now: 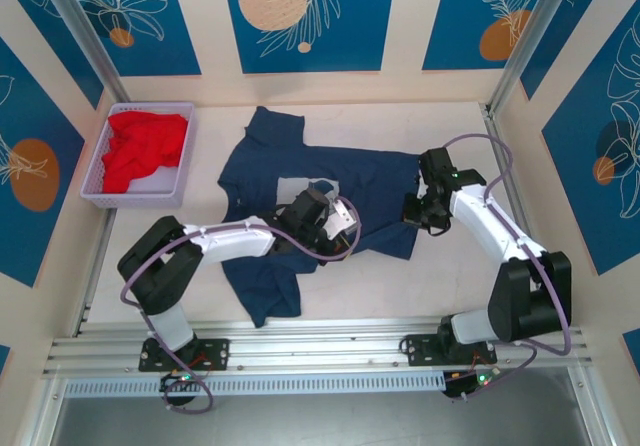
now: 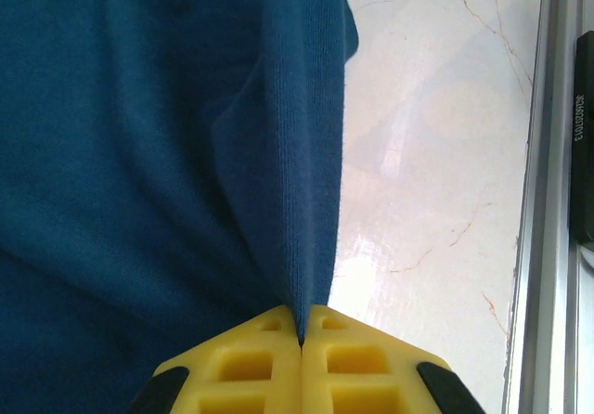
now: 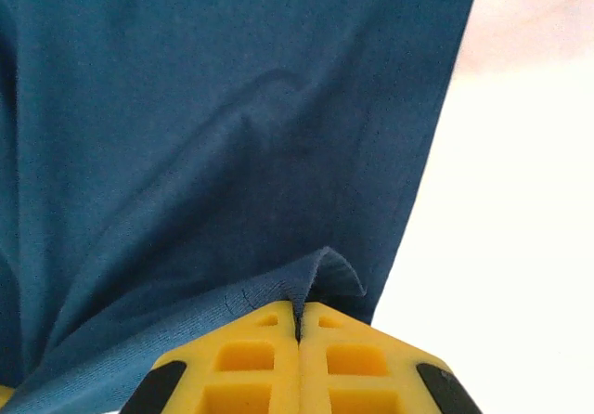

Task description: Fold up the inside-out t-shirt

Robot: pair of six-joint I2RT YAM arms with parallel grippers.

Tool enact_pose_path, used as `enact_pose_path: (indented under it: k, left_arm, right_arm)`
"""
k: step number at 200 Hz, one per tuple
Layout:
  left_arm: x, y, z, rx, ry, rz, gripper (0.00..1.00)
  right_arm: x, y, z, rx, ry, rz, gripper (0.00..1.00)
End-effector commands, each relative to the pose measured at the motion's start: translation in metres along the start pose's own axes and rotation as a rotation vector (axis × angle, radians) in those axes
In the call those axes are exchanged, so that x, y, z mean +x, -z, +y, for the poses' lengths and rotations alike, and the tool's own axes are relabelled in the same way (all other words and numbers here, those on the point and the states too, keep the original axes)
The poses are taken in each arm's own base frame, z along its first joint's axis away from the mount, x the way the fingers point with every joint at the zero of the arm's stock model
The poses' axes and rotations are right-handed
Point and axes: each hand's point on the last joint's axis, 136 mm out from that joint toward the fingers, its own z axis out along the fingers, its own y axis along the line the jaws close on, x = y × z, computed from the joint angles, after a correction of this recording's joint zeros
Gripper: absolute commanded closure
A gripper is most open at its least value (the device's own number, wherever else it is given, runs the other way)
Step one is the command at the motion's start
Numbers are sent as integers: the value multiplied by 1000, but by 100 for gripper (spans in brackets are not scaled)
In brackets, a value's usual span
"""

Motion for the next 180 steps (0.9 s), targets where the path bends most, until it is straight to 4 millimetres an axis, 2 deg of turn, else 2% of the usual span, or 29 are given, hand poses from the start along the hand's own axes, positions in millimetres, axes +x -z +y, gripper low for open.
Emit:
enact_pose_path:
  k: [1,31,48,65,94,111,123,180]
  left_arm:
    - [3,-6,-1,41,23,22,100]
    - [10,-13,3,42,33,41,100]
    - [12,-15,3,44,37,49,100]
    - [14,-16,4,44,41,54,100]
    - [15,-17,4,43,42,53,100]
    - [15,-18,4,48,43,54,100]
    - [14,-19,3,51,43,55,100]
    - [14,-19,4,52,43,56,100]
  right_arm:
    - [6,-16,-5,-14,1,39,94]
    - [-7,-40,-1,-102,-76,77,79]
    - [-14,-40,2,-114,-92,74,69]
    - [-9,-36,2,-119,-96,79,64]
    - [22,-35,1,-154,-130,101,61]
    - [32,-42,-2,-160,-149,102,61]
    - [32,-49,-5,-145,-160,105,61]
    - [13,-71,4,-116,-139,119,61]
